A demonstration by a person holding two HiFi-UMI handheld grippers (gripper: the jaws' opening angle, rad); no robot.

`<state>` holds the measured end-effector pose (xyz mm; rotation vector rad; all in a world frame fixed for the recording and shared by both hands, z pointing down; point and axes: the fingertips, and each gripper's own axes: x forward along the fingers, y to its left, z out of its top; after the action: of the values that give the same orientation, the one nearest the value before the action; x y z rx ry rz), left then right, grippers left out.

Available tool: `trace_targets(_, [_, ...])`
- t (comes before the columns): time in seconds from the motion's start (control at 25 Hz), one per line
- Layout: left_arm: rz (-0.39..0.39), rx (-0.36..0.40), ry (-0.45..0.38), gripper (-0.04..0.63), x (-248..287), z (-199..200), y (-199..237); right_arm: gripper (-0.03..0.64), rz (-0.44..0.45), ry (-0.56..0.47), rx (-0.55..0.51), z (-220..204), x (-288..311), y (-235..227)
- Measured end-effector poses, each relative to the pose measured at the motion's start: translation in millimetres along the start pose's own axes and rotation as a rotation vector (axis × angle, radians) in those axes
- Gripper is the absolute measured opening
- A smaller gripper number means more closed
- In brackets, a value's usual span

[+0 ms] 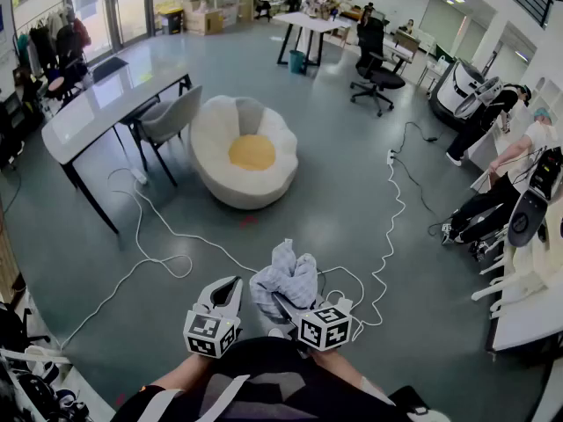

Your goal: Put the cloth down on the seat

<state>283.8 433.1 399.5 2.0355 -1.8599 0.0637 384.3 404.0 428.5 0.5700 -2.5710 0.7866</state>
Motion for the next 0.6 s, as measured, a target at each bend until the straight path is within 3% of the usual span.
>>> trace_targets(0.6, [-0.005,0.029,-0.052,-0.002,-1.7,17.7,16.0,0.179,-0.020,-0.047,-0.049,18.0,11.9,8.5])
